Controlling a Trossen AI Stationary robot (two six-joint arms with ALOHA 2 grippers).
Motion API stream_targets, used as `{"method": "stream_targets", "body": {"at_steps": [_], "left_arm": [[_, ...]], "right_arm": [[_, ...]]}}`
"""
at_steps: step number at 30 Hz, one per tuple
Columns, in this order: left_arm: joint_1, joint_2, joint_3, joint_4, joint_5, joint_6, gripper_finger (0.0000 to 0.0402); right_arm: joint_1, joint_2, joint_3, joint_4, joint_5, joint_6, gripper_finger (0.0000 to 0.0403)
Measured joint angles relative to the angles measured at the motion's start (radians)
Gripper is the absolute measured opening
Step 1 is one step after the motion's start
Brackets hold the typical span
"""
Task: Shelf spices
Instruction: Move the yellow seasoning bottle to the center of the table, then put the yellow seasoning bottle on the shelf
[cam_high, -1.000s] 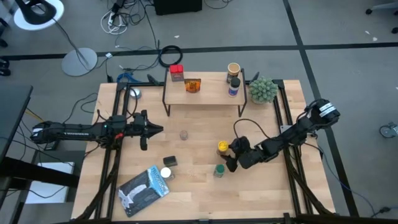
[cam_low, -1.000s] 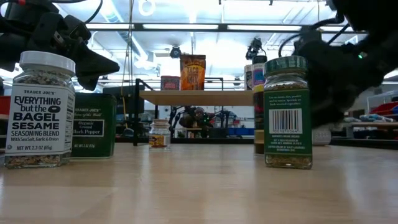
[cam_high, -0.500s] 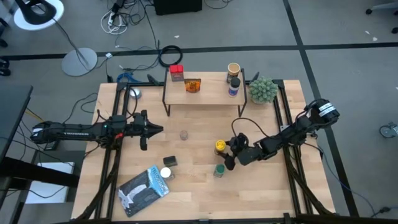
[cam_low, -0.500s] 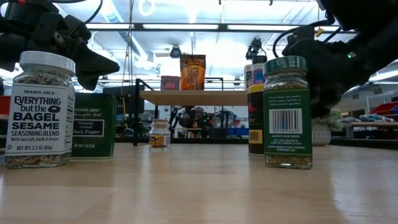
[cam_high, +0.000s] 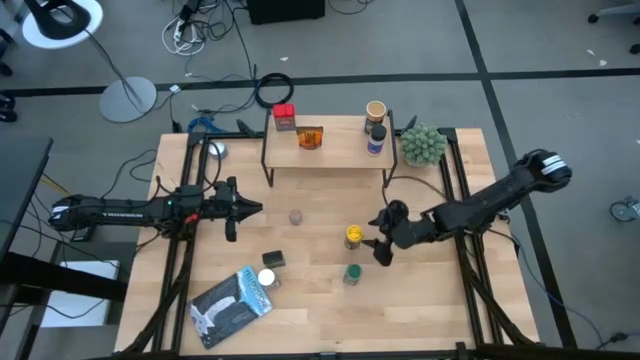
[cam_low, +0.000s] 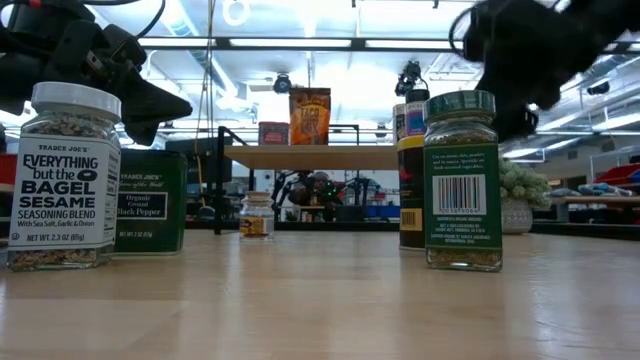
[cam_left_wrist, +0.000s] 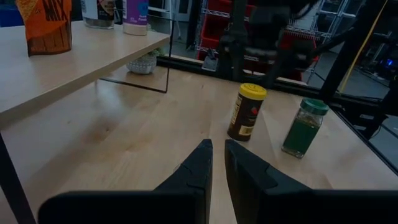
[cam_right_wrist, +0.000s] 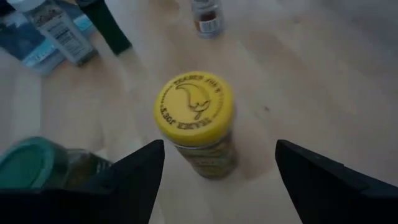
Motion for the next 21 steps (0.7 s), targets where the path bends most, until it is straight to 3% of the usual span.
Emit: {"method": "stream_targets", "body": {"at_steps": [4,9,14,21], "left_arm": [[0.0,0.0,0.0,0.0,0.0,0.0,0.0048],[0.0,0.0,0.0,0.001,0.0,0.0,0.0048],[0.0,0.0,0.0,0.001,0.0,0.0,0.0048],[0.0,0.0,0.0,0.0,0.0,0.0,0.0048]], "right_arm": [[-0.049,-0.01,0.155,-0.23,-0.058,-0.158,0.0307],[-0.134,0.079,0.362,-0.401,-0.14,-0.376,0.0307],[-0.207,0.225,0.499,-0.531,-0.242,-0.499,0.0307],[-0.228,0.375,0.628,-0.574,-0.367,-0.619,0.0307]]}}
